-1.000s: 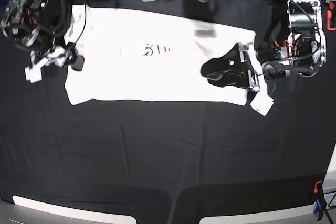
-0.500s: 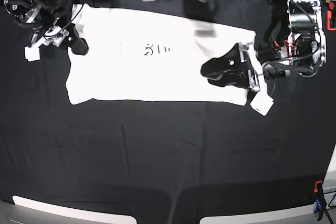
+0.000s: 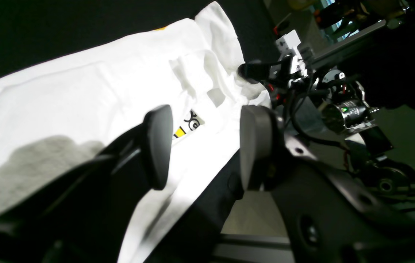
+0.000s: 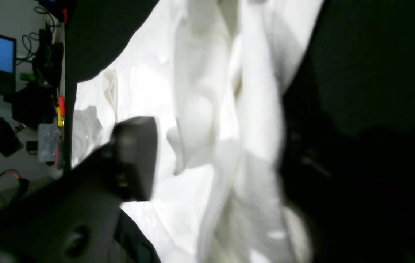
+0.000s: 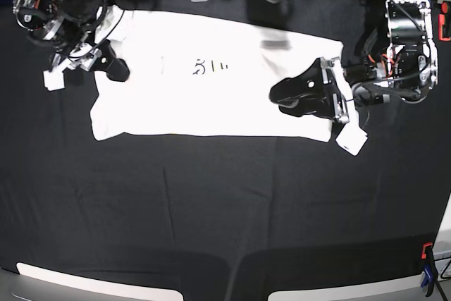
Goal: Layout the t-shirt on the table in an organized manner, then fold the t-shirt properly
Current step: 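Grasp the strip end with the right gripper while the left holds the middle, then fold the strip end over toward the left gripper with the right gripper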
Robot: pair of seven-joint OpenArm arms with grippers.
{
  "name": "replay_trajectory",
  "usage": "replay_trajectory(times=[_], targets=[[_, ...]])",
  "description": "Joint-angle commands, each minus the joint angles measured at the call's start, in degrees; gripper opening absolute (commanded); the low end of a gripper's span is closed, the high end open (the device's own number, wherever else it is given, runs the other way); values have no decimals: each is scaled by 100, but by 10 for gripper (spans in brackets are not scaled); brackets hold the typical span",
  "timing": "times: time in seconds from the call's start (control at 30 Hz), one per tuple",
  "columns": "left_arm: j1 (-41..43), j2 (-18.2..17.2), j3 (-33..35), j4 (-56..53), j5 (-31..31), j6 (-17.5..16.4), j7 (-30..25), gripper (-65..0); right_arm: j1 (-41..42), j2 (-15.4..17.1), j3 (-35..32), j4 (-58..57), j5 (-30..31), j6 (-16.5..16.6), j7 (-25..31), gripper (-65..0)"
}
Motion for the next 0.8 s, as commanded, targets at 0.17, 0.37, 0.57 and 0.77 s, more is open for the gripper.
replay_trajectory(times=[0.17,0.37,0.57,0.77], targets=[[-76,-37,-17,90,-179,-44,-92,-374,46,81,20,63,33,19,22,-578],[-76,-37,-17,90,-179,-44,-92,-374,343,166,28,63,37,19,39,-650],[-76,-37,-17,90,-179,-44,-92,-374,844,376,31,63,-452,19,39,-650],[-74,-37,-17,90,-179,-44,-90,-374,1261,726,33,63,-1038,-68,13,-650]])
